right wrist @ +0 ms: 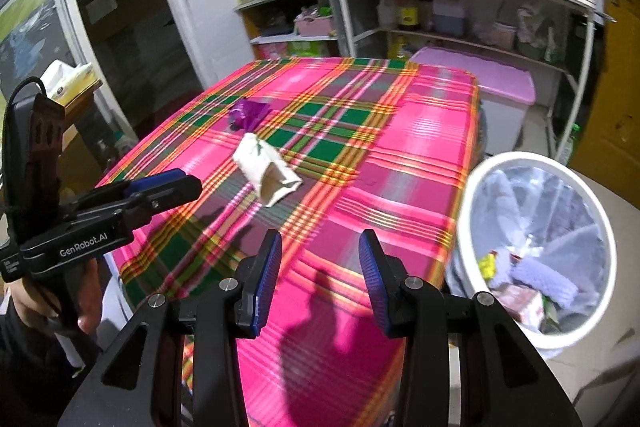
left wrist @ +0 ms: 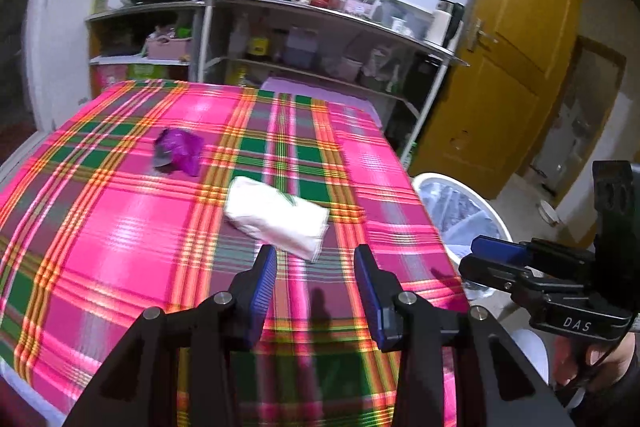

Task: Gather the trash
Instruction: 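Move both grippers back over the table toward the white tissue and purple wrapper, then grasp the white tissue with the right gripper while the left grasps the purple wrapper, then carry the tissue and purple wrapper over the bin with both grippers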

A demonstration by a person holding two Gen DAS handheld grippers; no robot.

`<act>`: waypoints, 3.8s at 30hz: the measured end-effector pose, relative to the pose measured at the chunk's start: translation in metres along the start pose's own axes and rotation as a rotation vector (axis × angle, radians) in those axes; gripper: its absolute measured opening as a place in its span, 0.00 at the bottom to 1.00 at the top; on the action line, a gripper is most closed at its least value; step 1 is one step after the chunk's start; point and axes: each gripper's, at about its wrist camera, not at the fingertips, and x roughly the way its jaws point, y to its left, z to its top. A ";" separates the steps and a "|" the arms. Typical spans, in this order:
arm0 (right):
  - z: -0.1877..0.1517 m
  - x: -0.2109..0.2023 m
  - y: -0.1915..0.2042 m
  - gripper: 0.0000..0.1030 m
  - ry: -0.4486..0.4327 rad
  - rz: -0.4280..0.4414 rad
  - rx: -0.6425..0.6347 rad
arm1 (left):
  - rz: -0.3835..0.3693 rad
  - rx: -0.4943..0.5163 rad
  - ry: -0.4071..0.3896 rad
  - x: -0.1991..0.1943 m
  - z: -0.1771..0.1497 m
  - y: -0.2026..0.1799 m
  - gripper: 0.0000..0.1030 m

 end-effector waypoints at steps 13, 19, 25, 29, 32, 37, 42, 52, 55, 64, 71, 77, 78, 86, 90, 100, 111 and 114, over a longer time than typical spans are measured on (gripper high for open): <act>0.030 0.053 0.031 0.40 0.060 0.062 -0.106 | 0.062 -0.058 -0.007 -0.004 0.001 0.043 0.39; 0.040 0.074 0.041 0.40 0.081 0.064 -0.154 | 0.087 -0.072 -0.008 -0.003 0.004 0.055 0.39; 0.047 0.092 0.046 0.40 0.090 0.057 -0.188 | 0.101 -0.089 -0.004 0.002 0.007 0.068 0.39; 0.050 0.103 0.047 0.40 0.104 0.056 -0.194 | 0.106 -0.094 -0.004 0.004 0.010 0.076 0.39; 0.051 0.110 0.049 0.40 0.114 0.055 -0.201 | 0.111 -0.097 -0.006 0.005 0.013 0.082 0.39; 0.053 0.120 0.055 0.40 0.136 0.071 -0.214 | 0.116 -0.098 -0.007 0.010 0.019 0.090 0.39; 0.050 0.123 0.062 0.29 0.132 0.062 -0.237 | 0.122 -0.093 -0.003 0.020 0.028 0.098 0.39; 0.052 0.109 0.052 0.24 0.101 0.088 -0.178 | 0.128 -0.103 0.000 0.046 0.049 0.115 0.47; 0.052 0.104 0.046 0.24 0.094 0.088 -0.151 | 0.135 -0.103 0.004 0.056 0.059 0.121 0.47; 0.052 0.095 0.026 0.24 0.084 0.070 -0.101 | 0.144 -0.078 0.047 0.099 0.090 0.136 0.52; 0.053 0.093 0.018 0.24 0.074 0.064 -0.079 | 0.144 -0.080 0.099 0.131 0.102 0.144 0.52; 0.049 0.088 0.008 0.24 0.066 0.053 -0.054 | 0.164 -0.061 0.136 0.148 0.102 0.142 0.43; 0.049 0.087 0.005 0.24 0.064 0.051 -0.048 | 0.169 -0.051 0.127 0.148 0.101 0.140 0.41; 0.046 0.074 -0.002 0.24 0.040 0.032 -0.015 | 0.146 -0.035 0.091 0.127 0.092 0.117 0.35; 0.042 0.060 -0.006 0.24 0.020 0.015 0.004 | 0.124 -0.017 0.057 0.104 0.082 0.092 0.35; 0.027 0.017 -0.018 0.24 -0.032 -0.022 0.042 | 0.073 0.026 -0.003 0.051 0.055 0.027 0.35; 0.008 -0.025 -0.026 0.25 -0.082 -0.044 0.073 | 0.021 0.086 -0.025 0.018 0.036 -0.031 0.35; 0.006 -0.032 -0.029 0.25 -0.092 -0.049 0.079 | 0.005 0.093 -0.026 0.014 0.032 -0.043 0.35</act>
